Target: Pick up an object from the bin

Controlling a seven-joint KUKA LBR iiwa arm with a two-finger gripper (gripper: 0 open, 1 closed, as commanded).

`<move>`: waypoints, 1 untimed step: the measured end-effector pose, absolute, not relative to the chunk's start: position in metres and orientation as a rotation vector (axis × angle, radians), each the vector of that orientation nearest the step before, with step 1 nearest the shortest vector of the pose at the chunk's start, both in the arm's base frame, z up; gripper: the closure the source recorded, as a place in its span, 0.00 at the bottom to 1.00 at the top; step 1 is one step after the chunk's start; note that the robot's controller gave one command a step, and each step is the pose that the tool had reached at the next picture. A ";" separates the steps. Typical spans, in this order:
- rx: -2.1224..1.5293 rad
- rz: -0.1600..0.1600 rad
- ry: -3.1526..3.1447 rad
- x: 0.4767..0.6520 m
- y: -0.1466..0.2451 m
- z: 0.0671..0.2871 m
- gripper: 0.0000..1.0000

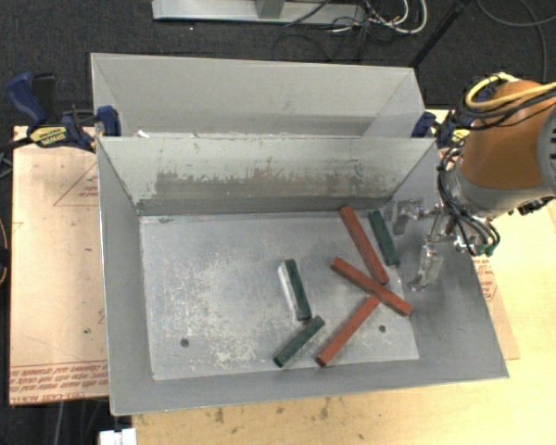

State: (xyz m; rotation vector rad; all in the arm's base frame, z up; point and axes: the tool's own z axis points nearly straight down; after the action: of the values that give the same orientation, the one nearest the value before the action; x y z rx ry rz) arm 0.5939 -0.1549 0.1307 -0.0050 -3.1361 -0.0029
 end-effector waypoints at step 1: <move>-0.001 0.000 -3.144 0.596 -0.155 0.135 0.00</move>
Offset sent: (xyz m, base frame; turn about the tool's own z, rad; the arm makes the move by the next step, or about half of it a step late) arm -0.0448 0.0129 -0.0607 0.0568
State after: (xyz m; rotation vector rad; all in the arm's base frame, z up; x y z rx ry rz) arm 0.5961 -0.1547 0.1350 -0.0009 -3.1436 -0.0003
